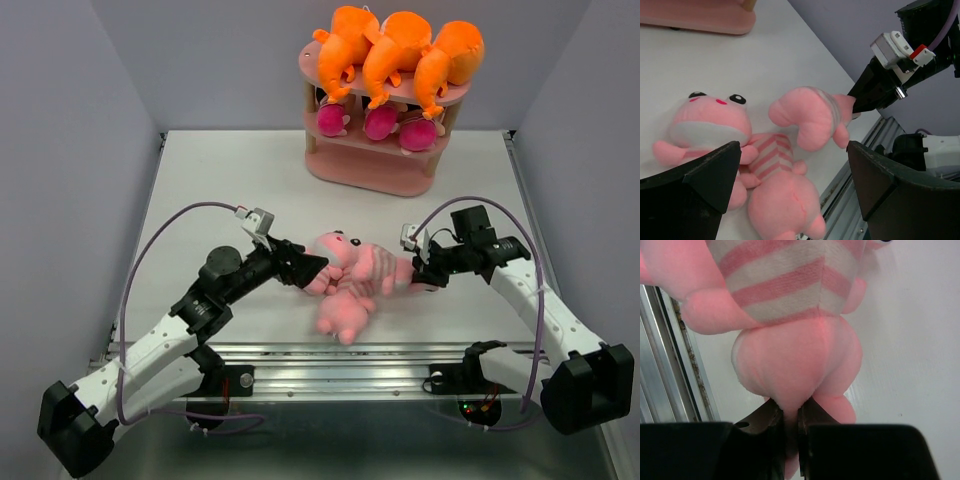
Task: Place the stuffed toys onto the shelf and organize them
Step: Pass the stuffed toy from the right arm to the left
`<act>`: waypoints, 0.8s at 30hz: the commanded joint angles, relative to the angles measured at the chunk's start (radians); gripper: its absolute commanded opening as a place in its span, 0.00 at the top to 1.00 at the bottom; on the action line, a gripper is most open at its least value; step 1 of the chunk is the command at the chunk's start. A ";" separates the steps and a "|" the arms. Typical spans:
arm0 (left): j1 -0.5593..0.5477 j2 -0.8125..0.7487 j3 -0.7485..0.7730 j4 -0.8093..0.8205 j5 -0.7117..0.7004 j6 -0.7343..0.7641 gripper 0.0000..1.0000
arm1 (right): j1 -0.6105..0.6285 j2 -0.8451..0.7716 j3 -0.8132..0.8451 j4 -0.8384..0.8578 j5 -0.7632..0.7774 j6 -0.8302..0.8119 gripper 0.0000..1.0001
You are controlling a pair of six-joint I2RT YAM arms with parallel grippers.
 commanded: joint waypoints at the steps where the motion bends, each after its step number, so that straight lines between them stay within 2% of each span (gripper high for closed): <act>1: -0.052 0.051 0.013 0.105 0.026 -0.072 0.01 | 0.008 -0.013 -0.014 -0.018 -0.062 -0.032 0.99; 11: -0.182 0.281 0.088 0.224 -0.057 -0.176 0.01 | 0.008 -0.074 -0.034 -0.013 -0.092 -0.027 0.99; 18: -0.267 0.427 0.171 0.279 -0.064 -0.213 0.02 | 0.008 -0.149 -0.059 -0.034 -0.023 -0.078 0.99; 24: -0.288 0.522 0.210 0.296 -0.058 -0.242 0.11 | 0.017 -0.195 -0.062 -0.068 -0.033 -0.105 0.98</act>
